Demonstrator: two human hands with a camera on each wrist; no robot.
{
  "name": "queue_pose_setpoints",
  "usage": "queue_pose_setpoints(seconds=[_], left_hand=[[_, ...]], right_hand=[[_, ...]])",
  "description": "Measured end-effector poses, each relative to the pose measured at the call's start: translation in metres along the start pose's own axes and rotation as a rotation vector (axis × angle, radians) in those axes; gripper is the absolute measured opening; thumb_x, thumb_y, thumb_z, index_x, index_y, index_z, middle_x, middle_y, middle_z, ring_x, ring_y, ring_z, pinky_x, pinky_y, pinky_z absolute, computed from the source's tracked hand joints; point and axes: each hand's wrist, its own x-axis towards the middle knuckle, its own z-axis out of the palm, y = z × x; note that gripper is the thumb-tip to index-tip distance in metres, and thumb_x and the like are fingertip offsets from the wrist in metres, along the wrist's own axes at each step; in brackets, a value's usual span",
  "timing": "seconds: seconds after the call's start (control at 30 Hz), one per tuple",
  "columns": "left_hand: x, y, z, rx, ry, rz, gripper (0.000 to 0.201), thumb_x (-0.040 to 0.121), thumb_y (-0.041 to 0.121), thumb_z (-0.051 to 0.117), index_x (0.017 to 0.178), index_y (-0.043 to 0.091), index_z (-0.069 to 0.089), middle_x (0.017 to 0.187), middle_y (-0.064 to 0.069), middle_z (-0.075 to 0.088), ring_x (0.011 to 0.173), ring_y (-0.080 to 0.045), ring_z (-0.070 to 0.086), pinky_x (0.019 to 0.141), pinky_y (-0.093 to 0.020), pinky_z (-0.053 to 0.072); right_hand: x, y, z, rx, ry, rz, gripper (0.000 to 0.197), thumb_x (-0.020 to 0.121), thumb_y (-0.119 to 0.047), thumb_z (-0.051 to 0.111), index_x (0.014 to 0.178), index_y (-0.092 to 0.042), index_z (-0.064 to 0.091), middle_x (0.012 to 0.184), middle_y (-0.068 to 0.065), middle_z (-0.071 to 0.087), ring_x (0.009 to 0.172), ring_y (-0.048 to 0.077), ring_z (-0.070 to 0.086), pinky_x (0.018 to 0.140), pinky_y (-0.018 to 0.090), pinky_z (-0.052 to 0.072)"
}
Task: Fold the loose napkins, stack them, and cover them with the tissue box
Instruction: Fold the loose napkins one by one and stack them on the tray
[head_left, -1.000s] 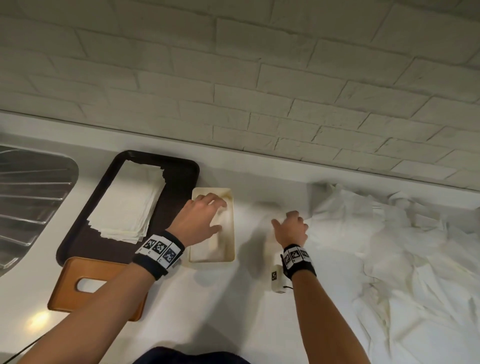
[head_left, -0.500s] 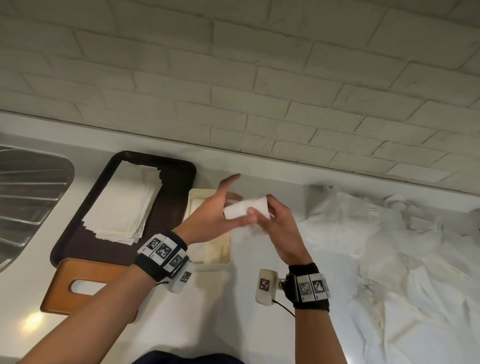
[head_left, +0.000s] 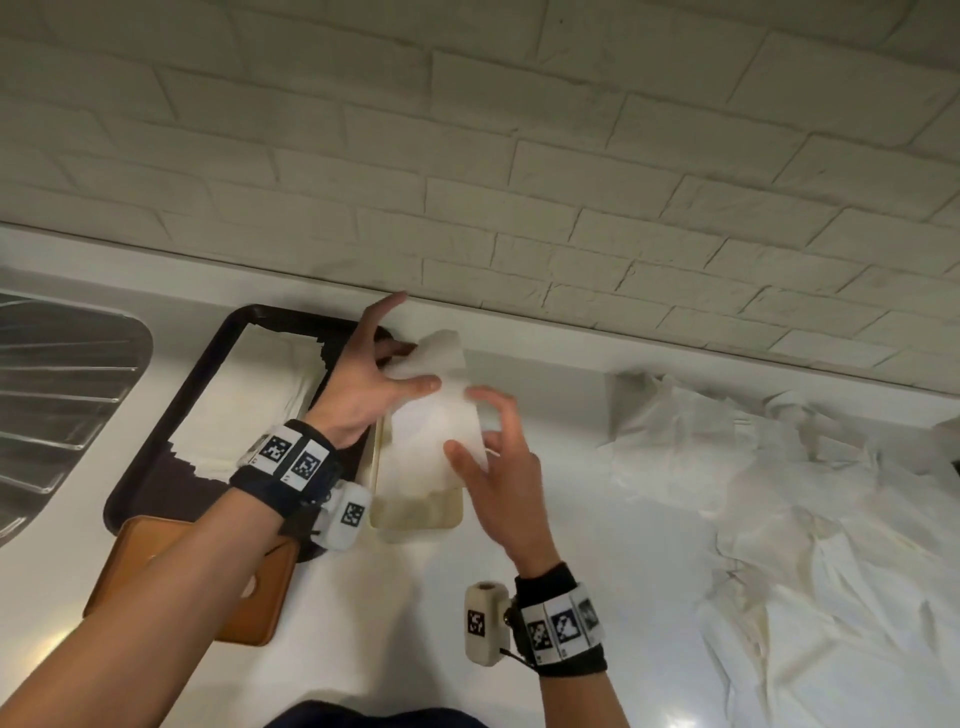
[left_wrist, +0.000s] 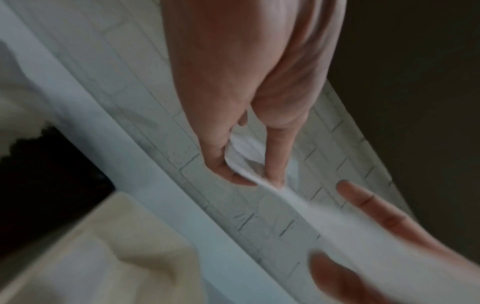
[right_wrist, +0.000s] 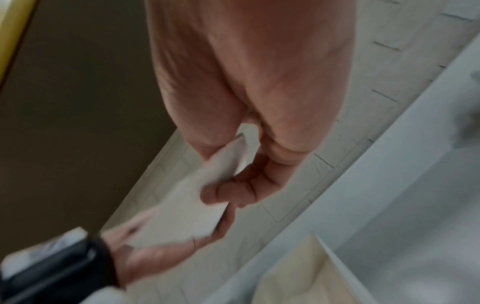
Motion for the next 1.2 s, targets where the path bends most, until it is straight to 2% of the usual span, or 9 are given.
queue_pose_setpoints(seconds=[0.13,0.3,0.47,0.6,0.7,0.8,0.93,1.07,1.2], left_hand=[[0.018,-0.021,-0.013,0.358,-0.019,0.072,0.1,0.075,0.012,0.096,0.152,0.046,0.044,0.119,0.007,0.068,0.12,-0.005,0.063,0.102,-0.034,0.054],[0.02,-0.046,-0.013,0.727,-0.074,0.204,0.071,0.086,0.002,0.084,0.148,0.025,0.056,0.137,-0.006,0.06,0.124,-0.024,0.063,0.107,-0.034,0.049],[0.004,-0.048,-0.003,1.024,-0.343,0.208,0.035,0.095,0.02,0.078,0.127,0.026,0.066,0.138,-0.001,0.061,0.122,-0.022,0.062,0.105,-0.033,0.049],[-0.009,-0.059,0.016,1.32,-0.678,0.104,0.079,0.085,0.048,0.085,0.152,0.032,0.046,0.166,-0.003,0.034,0.148,-0.028,0.042,0.124,-0.044,0.034],[-0.017,-0.068,0.026,1.532,-0.733,0.089,0.112,0.067,0.072,0.086,0.158,0.031,0.035,0.171,-0.007,0.027,0.152,-0.032,0.036,0.126,-0.048,0.024],[-0.017,-0.058,0.028,1.466,-0.672,0.086,0.1,0.071,0.063,0.089,0.153,0.031,0.042,0.168,-0.005,0.033,0.153,-0.03,0.035,0.124,-0.047,0.031],[-0.03,-0.032,0.041,1.17,-0.323,0.243,0.055,0.092,0.038,0.08,0.141,0.025,0.058,0.151,-0.003,0.055,0.138,-0.029,0.055,0.11,-0.044,0.049],[-0.055,-0.016,0.089,0.892,-0.215,0.362,0.034,0.096,0.029,0.076,0.129,0.022,0.066,0.13,0.003,0.067,0.12,-0.02,0.061,0.098,-0.037,0.054],[-0.071,-0.029,0.148,0.835,-0.311,0.305,0.027,0.1,0.035,0.071,0.125,0.027,0.067,0.125,0.008,0.067,0.117,-0.017,0.061,0.095,-0.031,0.049]], right_hand=[[-0.002,0.022,0.035,-0.177,-0.113,0.175,0.013,0.106,-0.014,0.066,0.112,-0.024,0.07,0.111,-0.001,0.074,0.074,0.011,0.078,0.063,0.02,0.062],[0.006,0.041,0.063,-0.54,-0.255,0.357,0.019,0.109,-0.017,0.056,0.125,-0.015,0.067,0.124,0.01,0.062,0.108,0.028,0.07,0.099,0.037,0.061],[0.018,0.045,0.07,-0.727,-0.404,0.317,0.03,0.111,-0.011,0.053,0.139,0.0,0.054,0.137,0.02,0.055,0.126,0.036,0.06,0.109,0.041,0.052],[0.018,0.043,0.062,-0.687,-0.432,0.282,0.031,0.108,-0.031,0.058,0.128,-0.01,0.067,0.127,0.011,0.066,0.117,0.033,0.066,0.1,0.04,0.057],[0.018,0.05,0.021,-0.567,-0.142,0.265,0.022,0.096,-0.037,0.055,0.104,-0.026,0.072,0.099,0.0,0.078,0.092,0.027,0.075,0.085,0.04,0.063],[0.029,0.075,-0.058,-0.542,0.15,0.269,0.018,0.095,-0.028,0.065,0.112,-0.027,0.072,0.101,0.006,0.079,0.096,0.031,0.074,0.083,0.038,0.061],[0.053,0.148,-0.167,-0.754,0.326,0.372,0.041,0.095,-0.021,0.07,0.136,-0.026,0.065,0.141,0.019,0.062,0.13,0.041,0.058,0.103,0.049,0.054],[0.045,0.202,-0.215,-0.902,0.06,0.554,0.057,0.101,-0.038,0.065,0.155,-0.044,0.048,0.173,0.01,0.023,0.158,0.038,0.028,0.119,0.058,0.042],[0.001,0.217,-0.195,-0.907,0.012,0.345,0.046,0.099,-0.036,0.068,0.144,-0.04,0.061,0.165,0.01,0.04,0.153,0.035,0.039,0.113,0.055,0.05]])
